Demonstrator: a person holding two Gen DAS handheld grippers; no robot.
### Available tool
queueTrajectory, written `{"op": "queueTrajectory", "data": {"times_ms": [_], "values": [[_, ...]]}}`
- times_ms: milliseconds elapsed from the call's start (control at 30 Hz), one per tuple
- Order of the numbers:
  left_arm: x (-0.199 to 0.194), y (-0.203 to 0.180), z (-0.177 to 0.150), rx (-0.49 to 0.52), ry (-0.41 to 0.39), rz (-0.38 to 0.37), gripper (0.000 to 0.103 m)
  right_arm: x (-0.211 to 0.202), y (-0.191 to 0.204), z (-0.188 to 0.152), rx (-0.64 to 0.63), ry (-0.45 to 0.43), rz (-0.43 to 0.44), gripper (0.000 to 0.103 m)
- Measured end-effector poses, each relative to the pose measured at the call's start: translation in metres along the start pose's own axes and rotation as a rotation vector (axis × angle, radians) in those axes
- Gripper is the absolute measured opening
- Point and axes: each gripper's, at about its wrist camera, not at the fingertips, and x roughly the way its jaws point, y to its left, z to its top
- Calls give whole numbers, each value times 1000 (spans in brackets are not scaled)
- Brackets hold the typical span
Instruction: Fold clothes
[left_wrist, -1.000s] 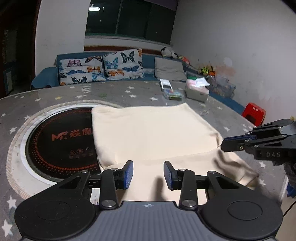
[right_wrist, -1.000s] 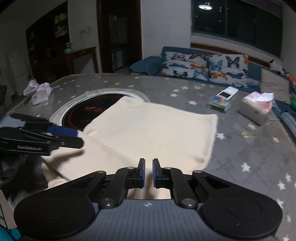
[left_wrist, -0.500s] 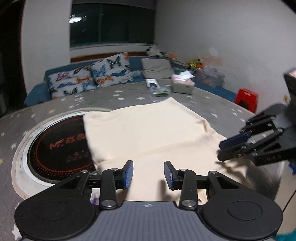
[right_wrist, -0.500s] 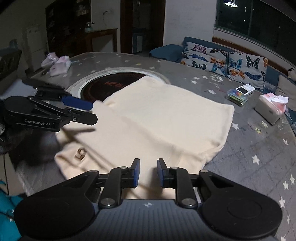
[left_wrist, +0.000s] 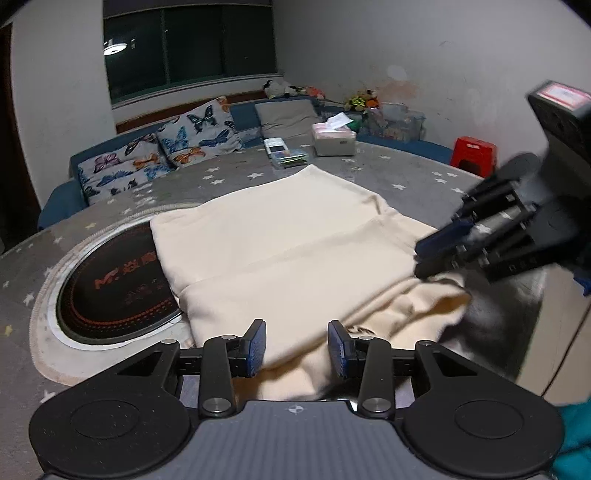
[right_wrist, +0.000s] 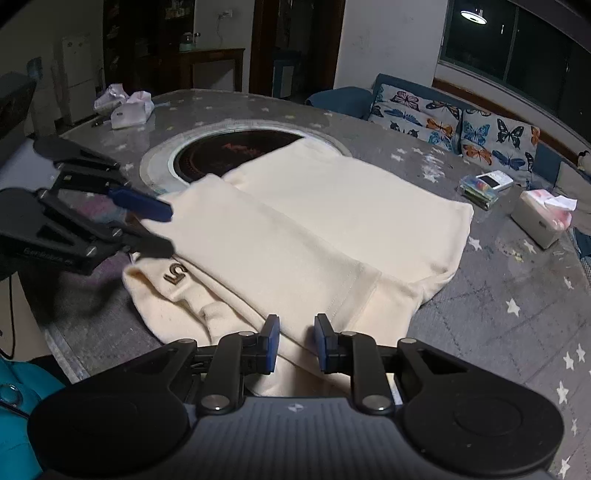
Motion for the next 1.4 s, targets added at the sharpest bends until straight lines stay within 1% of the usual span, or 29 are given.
{"op": "queueTrajectory", "data": {"times_ms": [33, 67, 133, 167, 233, 300, 367, 500, 533, 567, 600, 633, 667, 767, 900, 1000, 1033, 1067, 1133, 1167, 1233, 1300, 1333, 1367, 1400], "values": [[-5, -1, -2, 23, 1, 0, 43, -4, -1, 1, -2, -5, 3, 20], [-10, -2, -4, 47, 1, 0, 49, -7, -1, 1, -5, -8, 4, 21], [-19, -5, -7, 95, 3, 0, 55, -13, -2, 1, -19, -7, 4, 24], [-21, -7, -10, 124, 7, 2, 55, -15, -2, 0, -29, -2, 2, 28], [-24, -13, -16, 186, 15, 5, 56, -20, -1, -3, -51, 7, -3, 33], [-21, -19, -22, 234, 22, 4, 56, -23, 1, -6, -73, 20, -1, 35], [-16, -27, -26, 279, 16, 6, 56, -26, 5, -11, -105, 33, -6, 44], [-9, -40, -29, 348, -41, 20, 56, -32, 13, -19, -170, 53, -23, 45], [-6, -40, -28, 349, -49, 24, 53, -33, 15, -21, -183, 54, -27, 45], [-4, -41, -27, 350, -57, 27, 43, -33, 17, -22, -198, 54, -29, 46], [-2, -41, -26, 350, -64, 31, 38, -33, 20, -24, -214, 54, -29, 46], [0, -39, -24, 332, -64, 26, 28, -33, 23, -26, -233, 51, -29, 54], [1, -37, -22, 313, -62, 20, 20, -32, 27, -27, -255, 46, -29, 61], [1, -30, -13, 258, -79, 4, 12, -29, 36, -30, -318, 25, -33, 61], [6, -17, 2, 166, -87, -12, 10, -18, 38, -24, -344, -12, -38, 61], [13, -7, 9, 100, -81, -26, 10, -5, 34, -17, -336, -24, -23, 52], [15, -3, 11, 79, -78, -29, 10, 0, 33, -15, -329, -23, -19, 46], [17, 0, 13, 59, -76, -33, 10, 4, 30, -13, -318, -22, -13, 36], [19, 5, 14, 39, -67, -36, 10, 9, 23, -7, -268, -15, 10, 21], [18, 6, 13, 40, -66, -38, 12, 10, 16, -2, -222, -11, 27, 18], [14, 8, 11, 47, -64, -45, 16, 10, 5, 5, -156, -7, 57, 15], [8, 6, 7, 82, -70, -33, 18, 9, -3, 12, -112, -7, 79, 14], [6, 5, 4, 103, -71, -21, 25, 8, -6, 15, -99, -8, 87, 13], [4, 4, 1, 124, -72, -8, 38, 8, -8, 17, -87, -8, 93, 13], [1, 2, -2, 145, -73, 4, 42, 7, -10, 20, -77, -10, 98, 13]]}}
